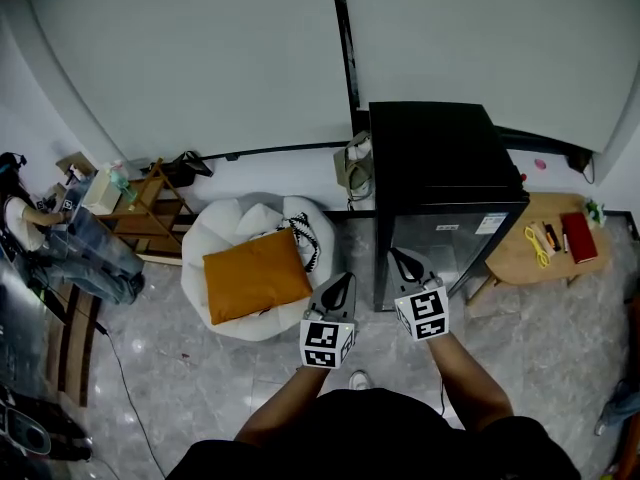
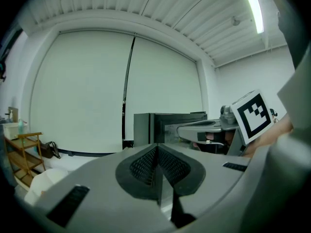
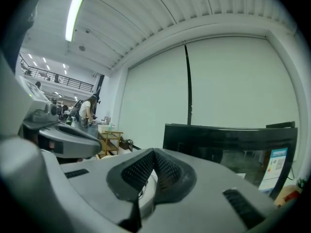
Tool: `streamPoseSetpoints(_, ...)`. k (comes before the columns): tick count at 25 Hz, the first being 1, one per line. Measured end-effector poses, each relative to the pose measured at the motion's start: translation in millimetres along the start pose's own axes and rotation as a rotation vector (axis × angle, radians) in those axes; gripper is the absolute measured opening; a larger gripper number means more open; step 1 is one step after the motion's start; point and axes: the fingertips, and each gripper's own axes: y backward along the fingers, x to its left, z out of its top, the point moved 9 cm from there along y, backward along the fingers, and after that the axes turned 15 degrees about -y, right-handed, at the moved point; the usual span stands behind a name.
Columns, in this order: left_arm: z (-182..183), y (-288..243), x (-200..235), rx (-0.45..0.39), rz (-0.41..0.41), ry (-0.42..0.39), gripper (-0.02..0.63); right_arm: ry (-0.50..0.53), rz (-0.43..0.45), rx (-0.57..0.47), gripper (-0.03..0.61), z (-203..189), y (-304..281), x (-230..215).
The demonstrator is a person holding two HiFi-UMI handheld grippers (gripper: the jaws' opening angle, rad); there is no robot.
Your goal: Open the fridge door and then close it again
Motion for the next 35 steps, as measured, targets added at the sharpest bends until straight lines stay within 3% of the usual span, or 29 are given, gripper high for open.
streamPoseSetpoints(4, 3.8, 5.7, -30.2, -0.004, -0.026, 0.006, 0.023, 0.0, 0.018, 0.009, 0.018, -4.1, 40.0, 0.2)
streamPoseSetpoints(21, 19.1, 24.1, -132.3, -0.008, -0.102, 0.025, 0.023, -0.002, -0.061, 0.01, 0.018, -23.8, 176.7, -26.4)
streamPoseSetpoints(35, 21.3, 48.6, -158.5, 0.001, -0.085, -0.004, 0.023, -0.014, -0.12, -0.027, 0.018, -28.6, 224.9, -32.0)
